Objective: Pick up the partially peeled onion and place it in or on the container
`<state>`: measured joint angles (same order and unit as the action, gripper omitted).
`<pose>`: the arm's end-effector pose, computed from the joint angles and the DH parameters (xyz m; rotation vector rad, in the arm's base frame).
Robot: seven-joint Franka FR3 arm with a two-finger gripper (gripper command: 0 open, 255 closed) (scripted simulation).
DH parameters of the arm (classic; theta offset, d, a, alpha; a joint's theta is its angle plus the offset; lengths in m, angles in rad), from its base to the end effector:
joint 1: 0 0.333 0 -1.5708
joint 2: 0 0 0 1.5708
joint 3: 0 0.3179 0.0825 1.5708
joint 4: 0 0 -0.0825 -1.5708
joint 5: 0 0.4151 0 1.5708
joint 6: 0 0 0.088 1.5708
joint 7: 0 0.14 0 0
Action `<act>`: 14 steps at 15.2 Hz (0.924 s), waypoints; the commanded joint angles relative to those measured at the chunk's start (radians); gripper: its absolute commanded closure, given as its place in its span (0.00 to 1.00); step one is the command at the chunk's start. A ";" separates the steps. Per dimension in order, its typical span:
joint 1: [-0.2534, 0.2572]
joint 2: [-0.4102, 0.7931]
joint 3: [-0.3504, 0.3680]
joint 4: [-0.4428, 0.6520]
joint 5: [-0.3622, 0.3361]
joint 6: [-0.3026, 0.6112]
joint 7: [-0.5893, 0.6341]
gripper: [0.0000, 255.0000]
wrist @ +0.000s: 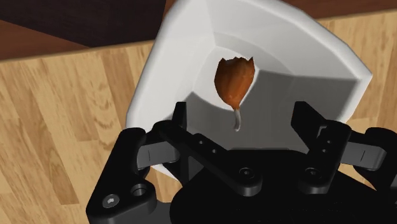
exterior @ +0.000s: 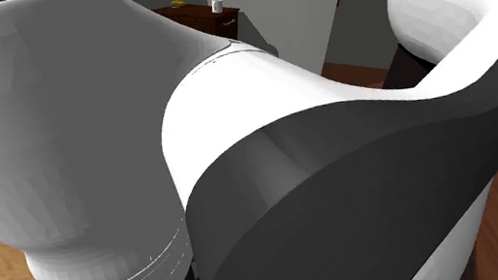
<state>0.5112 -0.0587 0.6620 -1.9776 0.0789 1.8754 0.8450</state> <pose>0.2080 0.5259 0.4404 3.0787 0.4662 -0.0967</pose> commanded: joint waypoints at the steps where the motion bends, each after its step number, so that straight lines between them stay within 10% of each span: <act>1: 0.000 0.000 0.000 0.000 0.000 0.000 0.000 0.00; 14: -0.004 -0.006 -0.006 0.122 0.000 -0.127 -0.001 0.00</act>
